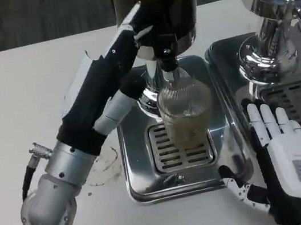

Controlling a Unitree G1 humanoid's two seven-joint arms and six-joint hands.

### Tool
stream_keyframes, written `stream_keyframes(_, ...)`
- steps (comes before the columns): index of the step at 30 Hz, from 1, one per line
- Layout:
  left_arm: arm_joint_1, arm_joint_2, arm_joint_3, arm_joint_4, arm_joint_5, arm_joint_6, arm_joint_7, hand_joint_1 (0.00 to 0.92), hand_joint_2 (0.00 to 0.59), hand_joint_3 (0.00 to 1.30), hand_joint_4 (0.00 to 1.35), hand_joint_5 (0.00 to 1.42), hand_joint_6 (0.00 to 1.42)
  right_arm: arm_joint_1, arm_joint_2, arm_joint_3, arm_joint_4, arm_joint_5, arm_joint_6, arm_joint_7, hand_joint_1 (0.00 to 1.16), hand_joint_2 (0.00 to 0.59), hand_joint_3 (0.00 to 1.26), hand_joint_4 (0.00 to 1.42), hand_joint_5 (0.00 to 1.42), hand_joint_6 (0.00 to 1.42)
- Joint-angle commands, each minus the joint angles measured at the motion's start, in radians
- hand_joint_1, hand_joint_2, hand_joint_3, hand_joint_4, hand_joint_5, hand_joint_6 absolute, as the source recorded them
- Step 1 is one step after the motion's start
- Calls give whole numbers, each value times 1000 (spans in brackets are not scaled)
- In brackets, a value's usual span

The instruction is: Grasp the cup under the faucet to collect the drink, then remove the cup.

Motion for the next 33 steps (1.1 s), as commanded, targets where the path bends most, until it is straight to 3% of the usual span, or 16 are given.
stream_keyframes(1, -11, -11, -9, 4, 25, -10, -31, 0, 81, 130, 11, 221, 150, 14, 10, -3, -8, -2, 9, -19, 523, 306, 0, 0, 0, 97)
stream_keyframes(11, 28, -2, 22, 3, 33, -86, -20, 0, 103, 275, 163, 368, 278, 6, 8, -9, 2, 4, -3, -18, 519, 307, 0, 0, 0, 103)
stream_keyframes(27, 71, 46, 53, 40, 141, -203, 36, 0, 115, 312, 193, 393, 310, -6, 1, -7, 11, 14, -15, -5, 517, 308, 0, 0, 0, 111)
stream_keyframes(32, 76, 49, 50, 41, 147, -199, 50, 0, 116, 312, 193, 393, 312, -16, -3, -16, 14, 47, -40, -1, 509, 301, 0, 0, 0, 134)
stream_keyframes(33, 76, 49, 50, 41, 146, -198, 51, 0, 116, 312, 192, 393, 312, -20, -3, -29, 16, 89, -67, 4, 508, 301, 0, 0, 0, 137)
